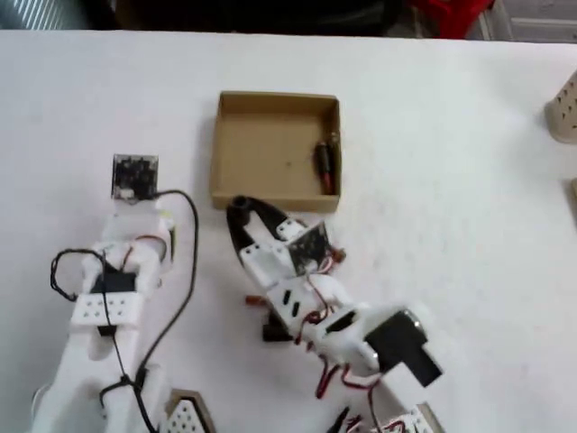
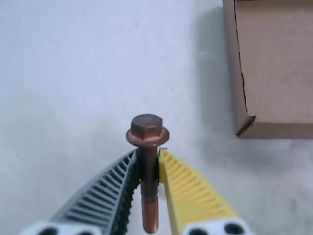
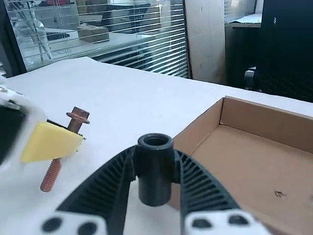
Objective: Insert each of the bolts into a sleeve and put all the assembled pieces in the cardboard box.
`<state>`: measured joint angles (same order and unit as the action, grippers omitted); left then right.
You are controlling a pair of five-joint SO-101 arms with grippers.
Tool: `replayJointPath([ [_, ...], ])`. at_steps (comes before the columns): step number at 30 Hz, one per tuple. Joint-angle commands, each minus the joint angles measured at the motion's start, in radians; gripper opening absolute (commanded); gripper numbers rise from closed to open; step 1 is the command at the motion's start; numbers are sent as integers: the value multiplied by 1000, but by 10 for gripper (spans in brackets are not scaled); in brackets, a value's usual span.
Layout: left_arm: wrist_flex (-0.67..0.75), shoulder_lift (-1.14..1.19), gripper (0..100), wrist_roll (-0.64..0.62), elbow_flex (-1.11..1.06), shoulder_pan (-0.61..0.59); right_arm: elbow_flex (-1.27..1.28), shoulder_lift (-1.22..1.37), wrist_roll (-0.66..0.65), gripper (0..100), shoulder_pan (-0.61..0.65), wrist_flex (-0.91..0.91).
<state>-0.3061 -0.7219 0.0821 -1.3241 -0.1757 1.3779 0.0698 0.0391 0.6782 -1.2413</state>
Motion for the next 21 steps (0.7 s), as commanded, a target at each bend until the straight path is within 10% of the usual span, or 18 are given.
replayJointPath([
  [1, 38, -36, 24, -11, 9, -1, -32, 44, 5, 17, 2, -94],
  [21, 296, -194, 22, -298, 20, 82, -31, 67, 5, 17, 5, -99],
])
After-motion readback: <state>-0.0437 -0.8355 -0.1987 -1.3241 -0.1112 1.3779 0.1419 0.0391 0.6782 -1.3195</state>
